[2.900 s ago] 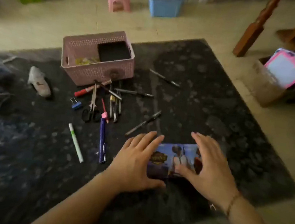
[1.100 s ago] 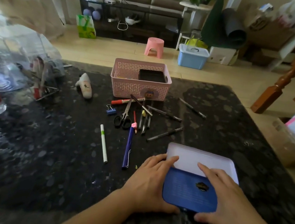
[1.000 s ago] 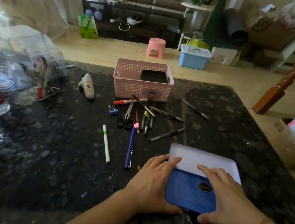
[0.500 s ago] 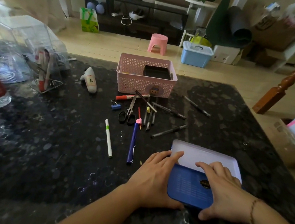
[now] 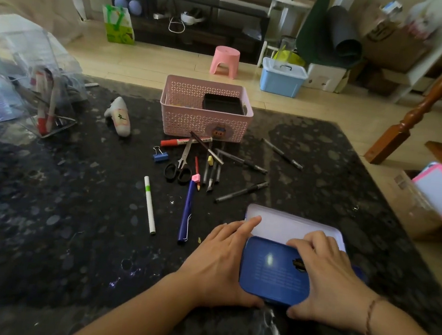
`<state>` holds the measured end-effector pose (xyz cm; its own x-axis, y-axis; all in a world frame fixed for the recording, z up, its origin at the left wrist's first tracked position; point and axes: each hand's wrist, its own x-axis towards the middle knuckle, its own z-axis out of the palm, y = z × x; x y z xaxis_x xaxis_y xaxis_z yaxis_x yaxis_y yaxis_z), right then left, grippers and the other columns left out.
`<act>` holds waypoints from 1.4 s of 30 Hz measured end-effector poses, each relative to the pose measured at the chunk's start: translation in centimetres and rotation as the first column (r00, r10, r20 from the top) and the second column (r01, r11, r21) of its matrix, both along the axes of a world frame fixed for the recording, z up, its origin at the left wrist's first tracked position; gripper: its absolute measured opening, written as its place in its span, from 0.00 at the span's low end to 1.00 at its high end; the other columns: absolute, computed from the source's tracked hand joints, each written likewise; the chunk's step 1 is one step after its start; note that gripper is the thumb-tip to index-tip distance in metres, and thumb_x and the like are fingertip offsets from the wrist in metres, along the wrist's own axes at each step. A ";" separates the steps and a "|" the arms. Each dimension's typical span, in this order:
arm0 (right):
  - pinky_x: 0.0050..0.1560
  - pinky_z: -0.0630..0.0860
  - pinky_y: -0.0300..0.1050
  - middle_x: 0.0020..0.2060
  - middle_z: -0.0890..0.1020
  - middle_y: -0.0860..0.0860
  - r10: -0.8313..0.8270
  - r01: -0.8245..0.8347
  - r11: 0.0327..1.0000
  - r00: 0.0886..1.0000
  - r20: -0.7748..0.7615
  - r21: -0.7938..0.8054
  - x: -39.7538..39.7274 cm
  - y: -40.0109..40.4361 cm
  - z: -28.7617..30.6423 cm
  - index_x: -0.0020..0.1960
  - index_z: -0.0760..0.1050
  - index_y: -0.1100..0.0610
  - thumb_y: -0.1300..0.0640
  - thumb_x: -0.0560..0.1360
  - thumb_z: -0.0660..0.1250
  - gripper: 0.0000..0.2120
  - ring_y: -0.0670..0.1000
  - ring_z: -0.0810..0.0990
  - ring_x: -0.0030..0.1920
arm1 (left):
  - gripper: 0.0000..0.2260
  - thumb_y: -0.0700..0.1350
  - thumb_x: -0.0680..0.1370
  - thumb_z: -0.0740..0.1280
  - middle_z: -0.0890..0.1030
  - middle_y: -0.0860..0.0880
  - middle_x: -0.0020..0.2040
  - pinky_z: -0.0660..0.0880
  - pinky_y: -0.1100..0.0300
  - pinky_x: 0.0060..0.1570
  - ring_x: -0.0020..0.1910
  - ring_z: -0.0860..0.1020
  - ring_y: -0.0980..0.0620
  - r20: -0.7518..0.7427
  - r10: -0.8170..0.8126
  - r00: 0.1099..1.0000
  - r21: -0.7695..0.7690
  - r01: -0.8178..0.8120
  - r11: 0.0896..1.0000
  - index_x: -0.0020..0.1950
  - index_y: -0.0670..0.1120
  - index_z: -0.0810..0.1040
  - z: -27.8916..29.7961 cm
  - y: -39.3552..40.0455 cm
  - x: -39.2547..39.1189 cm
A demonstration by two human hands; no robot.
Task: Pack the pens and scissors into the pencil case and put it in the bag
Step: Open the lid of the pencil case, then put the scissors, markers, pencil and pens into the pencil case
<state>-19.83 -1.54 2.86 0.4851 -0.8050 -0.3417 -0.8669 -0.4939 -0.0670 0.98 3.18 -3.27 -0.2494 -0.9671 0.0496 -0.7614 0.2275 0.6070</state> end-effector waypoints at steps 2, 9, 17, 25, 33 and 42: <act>0.60 0.60 0.36 0.57 0.53 0.42 0.003 -0.002 0.999 1.000 0.026 -0.041 -0.5 0.6 0.3 0.69 0.50 0.41 0.28 0.55 0.69 0.49 0.42 0.55 0.57 | 0.57 0.68 0.62 0.74 0.57 0.56 0.76 0.47 0.60 0.73 0.74 0.54 0.57 -0.001 -0.003 1.000 0.000 0.003 1.000 0.75 0.59 0.37 0.1 0.0 0.0; 0.57 0.71 0.49 0.61 0.63 0.46 -0.346 0.431 0.892 0.846 0.407 -0.138 -4.8 -0.5 2.3 0.68 0.62 0.48 0.40 0.54 0.80 0.48 0.48 0.70 0.55 | 0.54 0.70 0.62 0.72 0.55 0.58 0.76 0.52 0.53 0.75 0.75 0.52 0.57 -0.009 -0.012 1.000 0.017 0.012 1.000 0.75 0.60 0.40 0.0 0.0 0.3; 0.56 0.74 0.66 0.60 0.76 0.64 -0.728 0.846 0.524 0.506 0.463 -0.100 -16.4 -6.1 -6.8 0.64 0.66 0.57 0.15 0.41 0.59 0.63 0.68 0.76 0.56 | 0.50 0.69 0.65 0.71 0.52 0.58 0.77 0.41 0.59 0.72 0.75 0.48 0.58 0.044 -0.025 0.999 0.032 0.023 0.999 0.76 0.62 0.41 0.4 0.2 0.1; 0.55 0.74 0.66 0.60 0.73 0.61 -0.710 0.780 0.558 0.625 0.324 -0.283 -16.4 -6.0 -9.1 0.67 0.62 0.52 0.23 0.60 0.61 0.46 0.65 0.74 0.56 | 0.45 0.71 0.66 0.68 0.50 0.56 0.78 0.34 0.45 0.71 0.76 0.40 0.53 0.252 -0.192 0.948 0.003 0.198 0.980 0.76 0.61 0.51 1.5 -0.4 2.6; 0.58 0.67 0.48 0.47 0.80 0.52 -0.183 0.447 0.802 0.815 0.549 -0.396 -3.8 0.8 -1.4 0.45 0.79 0.52 0.59 0.65 0.77 0.12 0.55 0.76 0.52 | 0.24 0.64 0.76 0.59 0.73 0.52 0.64 0.62 0.46 0.63 0.65 0.65 0.47 0.631 0.330 0.702 -0.069 -0.372 0.926 0.69 0.56 0.65 3.4 -0.8 7.3; 0.55 0.66 0.38 0.49 0.79 0.46 -0.013 0.269 0.895 0.812 0.584 -0.355 4.1 0.3 -2.1 0.50 0.79 0.48 0.54 0.69 0.73 0.10 0.47 0.75 0.53 | 0.20 0.53 0.78 0.60 0.75 0.52 0.62 0.62 0.44 0.64 0.61 0.71 0.48 0.497 0.209 0.842 0.138 -0.314 0.939 0.70 0.57 0.63 3.7 -0.5 8.0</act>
<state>-15.74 -1.28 0.74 0.3539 -0.8791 0.3193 -0.8021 -0.4608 -0.3798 8.94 2.68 0.40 0.0724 -0.9740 -0.2145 -0.9786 -0.1108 0.1731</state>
